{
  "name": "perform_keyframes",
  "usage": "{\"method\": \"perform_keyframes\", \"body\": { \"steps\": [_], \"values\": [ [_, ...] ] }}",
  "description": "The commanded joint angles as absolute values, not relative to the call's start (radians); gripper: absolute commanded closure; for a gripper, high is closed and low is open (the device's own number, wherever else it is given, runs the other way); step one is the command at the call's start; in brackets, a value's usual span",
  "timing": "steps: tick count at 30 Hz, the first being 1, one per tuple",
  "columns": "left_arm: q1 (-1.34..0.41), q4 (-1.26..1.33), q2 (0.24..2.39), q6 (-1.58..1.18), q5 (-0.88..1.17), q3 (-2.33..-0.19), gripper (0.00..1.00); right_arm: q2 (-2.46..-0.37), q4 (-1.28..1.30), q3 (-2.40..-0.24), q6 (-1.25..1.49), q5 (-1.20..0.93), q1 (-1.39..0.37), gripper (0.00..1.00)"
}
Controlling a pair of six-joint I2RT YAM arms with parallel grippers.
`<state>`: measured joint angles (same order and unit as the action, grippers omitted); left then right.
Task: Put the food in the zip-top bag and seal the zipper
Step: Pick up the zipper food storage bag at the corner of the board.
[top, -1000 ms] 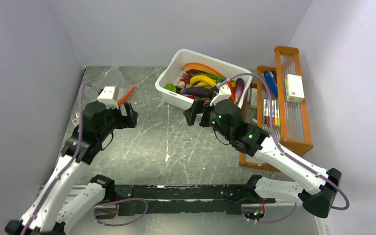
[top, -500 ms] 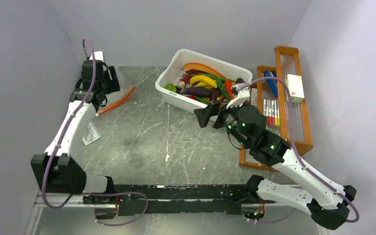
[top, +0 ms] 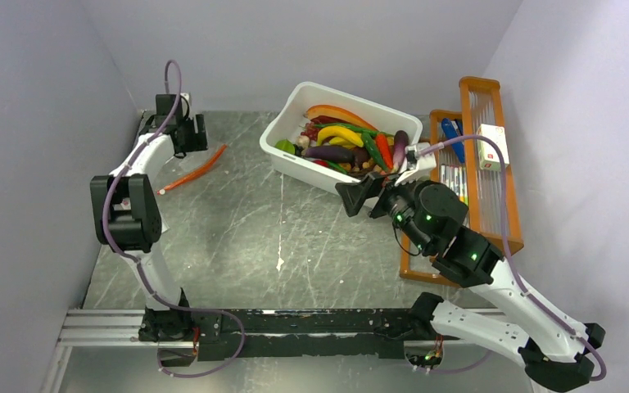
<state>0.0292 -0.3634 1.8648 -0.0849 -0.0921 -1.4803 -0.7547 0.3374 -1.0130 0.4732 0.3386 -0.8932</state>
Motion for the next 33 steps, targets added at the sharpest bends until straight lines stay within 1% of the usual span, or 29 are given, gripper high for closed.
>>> {"method": "perform_keyframes", "body": {
  "steps": [1, 6, 10, 13, 15, 16, 18, 22, 25, 28, 30, 33],
  "values": [
    [0.031, -0.302, 1.9, -0.044, -0.034, -1.485, 0.28, -0.743, 0.377, -1.01, 0.459, 0.365, -0.898, 0.02],
    [0.016, -0.382, 2.01, 0.009, -0.099, -1.568, 0.34, -0.745, 0.368, -1.024, 0.397, 0.288, -0.899, 0.05],
    [0.008, -0.362, 2.031, 0.004, -0.055, -1.558, 0.56, -0.764, 0.394, -1.048, 0.399, 0.291, -0.898, 0.05],
    [-0.015, -0.369, 2.012, 0.005, -0.077, -1.552, 0.71, -0.773, 0.401, -1.053, 0.408, 0.291, -0.898, 0.05],
    [-0.037, -0.398, 1.998, 0.015, -0.118, -1.566, 0.86, -0.774, 0.393, -1.046, 0.413, 0.284, -0.897, 0.05],
    [-0.047, -0.409, 1.989, 0.02, -0.137, -1.567, 0.92, -0.772, 0.387, -1.038, 0.416, 0.277, -0.898, 0.05],
    [-0.061, -0.418, 1.951, 0.023, -0.142, -1.555, 0.93, -0.777, 0.377, -1.031, 0.421, 0.256, -0.897, 0.06],
    [-0.082, -0.49, 1.855, -0.015, -0.089, -1.556, 0.93, -0.794, 0.404, -1.046, 0.456, 0.242, -0.899, 0.06],
    [-0.099, -0.507, 1.75, -0.044, -0.018, -1.526, 0.93, -0.793, 0.411, -1.038, 0.479, 0.257, -0.898, 0.06],
    [-0.102, -0.524, 1.664, -0.076, 0.046, -1.488, 0.93, -0.787, 0.403, -1.039, 0.478, 0.217, -0.898, 0.06],
    [-0.102, -0.524, 1.604, -0.103, 0.11, -1.442, 0.93, -0.784, 0.388, -1.043, 0.484, 0.185, -0.899, 0.07],
    [-0.102, -0.493, 1.506, -0.149, 0.271, -1.348, 0.93, -0.792, 0.391, -1.043, 0.507, 0.162, -0.898, 0.07]
  ]
}}
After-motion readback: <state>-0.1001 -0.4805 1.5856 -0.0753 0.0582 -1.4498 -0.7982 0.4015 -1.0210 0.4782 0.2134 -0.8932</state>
